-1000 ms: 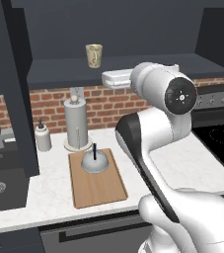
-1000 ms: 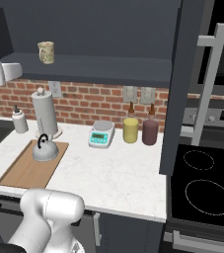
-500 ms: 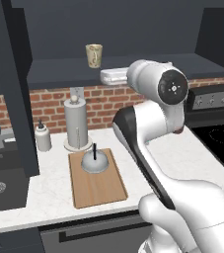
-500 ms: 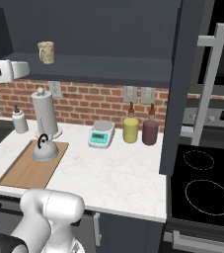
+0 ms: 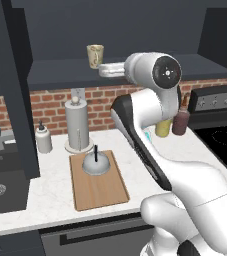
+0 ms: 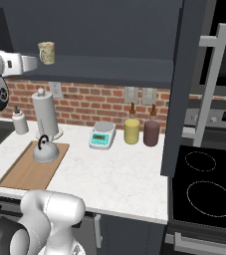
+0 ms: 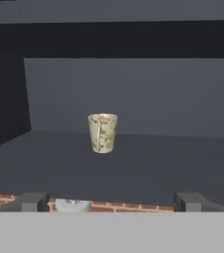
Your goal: Pick the kettle from the counter and place it on the tray. Then pick the mug from the cabinet and place it on the tray. Then close the cabinet doors.
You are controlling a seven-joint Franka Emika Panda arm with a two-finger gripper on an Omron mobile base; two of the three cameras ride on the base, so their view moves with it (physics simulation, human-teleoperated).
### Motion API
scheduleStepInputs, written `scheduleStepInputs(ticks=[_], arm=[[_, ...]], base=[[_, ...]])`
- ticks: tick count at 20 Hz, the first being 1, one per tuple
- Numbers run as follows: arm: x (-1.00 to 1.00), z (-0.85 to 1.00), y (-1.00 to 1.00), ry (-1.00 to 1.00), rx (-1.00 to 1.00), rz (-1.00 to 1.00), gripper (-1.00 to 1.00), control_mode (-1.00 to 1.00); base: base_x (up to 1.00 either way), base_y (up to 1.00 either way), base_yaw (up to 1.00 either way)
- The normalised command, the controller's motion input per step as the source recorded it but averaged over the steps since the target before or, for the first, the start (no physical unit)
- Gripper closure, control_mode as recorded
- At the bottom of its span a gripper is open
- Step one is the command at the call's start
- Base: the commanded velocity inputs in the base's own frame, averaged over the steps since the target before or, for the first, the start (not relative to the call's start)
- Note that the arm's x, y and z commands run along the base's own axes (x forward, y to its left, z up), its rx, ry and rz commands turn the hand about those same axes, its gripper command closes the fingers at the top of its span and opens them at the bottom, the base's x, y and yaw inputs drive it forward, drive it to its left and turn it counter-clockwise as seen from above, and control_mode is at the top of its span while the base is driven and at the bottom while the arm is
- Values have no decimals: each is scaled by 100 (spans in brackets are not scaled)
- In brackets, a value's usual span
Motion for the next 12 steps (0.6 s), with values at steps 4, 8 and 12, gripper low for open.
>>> scheduleStepInputs(ticks=[4, 8, 12], arm=[[30, 0, 0, 0, 0, 2, -100, -100], [40, 0, 0, 2, 0, 0, -100, -100], [49, 0, 0, 2, 0, 0, -100, -100]], base=[[0, 0, 0], [0, 0, 0], [0, 0, 0]])
